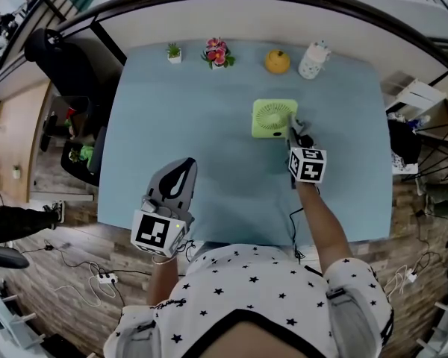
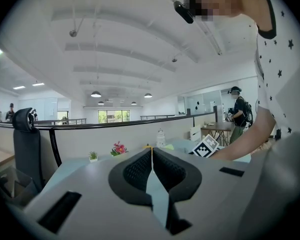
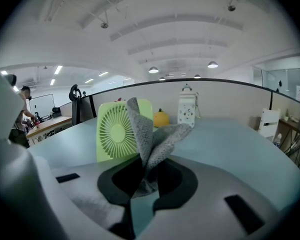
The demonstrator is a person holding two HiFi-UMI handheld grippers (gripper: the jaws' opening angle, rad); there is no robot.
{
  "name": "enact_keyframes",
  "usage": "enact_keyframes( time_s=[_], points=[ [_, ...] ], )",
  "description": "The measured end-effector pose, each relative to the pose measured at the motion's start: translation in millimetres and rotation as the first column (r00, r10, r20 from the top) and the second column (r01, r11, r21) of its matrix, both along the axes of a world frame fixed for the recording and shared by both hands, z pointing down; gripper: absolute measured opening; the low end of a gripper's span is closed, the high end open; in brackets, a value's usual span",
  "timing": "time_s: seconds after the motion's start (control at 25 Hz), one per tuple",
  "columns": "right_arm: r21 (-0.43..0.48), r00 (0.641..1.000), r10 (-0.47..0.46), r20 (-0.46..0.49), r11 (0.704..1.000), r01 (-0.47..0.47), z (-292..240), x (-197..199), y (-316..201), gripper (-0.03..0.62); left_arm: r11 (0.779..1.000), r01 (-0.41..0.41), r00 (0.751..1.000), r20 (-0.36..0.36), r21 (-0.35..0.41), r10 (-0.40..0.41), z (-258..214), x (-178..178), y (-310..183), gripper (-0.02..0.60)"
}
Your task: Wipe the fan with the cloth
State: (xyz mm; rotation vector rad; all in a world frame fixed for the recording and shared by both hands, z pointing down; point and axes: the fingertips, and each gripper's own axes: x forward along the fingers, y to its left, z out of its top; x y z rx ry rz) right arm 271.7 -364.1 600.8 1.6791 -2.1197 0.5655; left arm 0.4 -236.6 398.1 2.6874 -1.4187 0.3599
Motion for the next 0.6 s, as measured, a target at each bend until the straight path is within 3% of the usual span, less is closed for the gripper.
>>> enact_keyframes(
  time_s=[0.36, 0.6],
  points=[
    [0.02, 0.998, 0.001, 0.067, 1.0, -0.002, -10.0, -9.4, 2.1, 0.04, 1.0, -0.001, 1.0, 0.004, 0.001, 0.001, 1.8, -0.6, 0.4, 0.031],
    [0.047, 0.985, -0.153, 0.085, 0.988, 0.149, -19.1, -66.6, 16.1, 0.041, 1.0, 0.013, 1.0, -0.008, 0.006, -0.013, -1.7, -3.0, -0.3, 0.031]
  ],
)
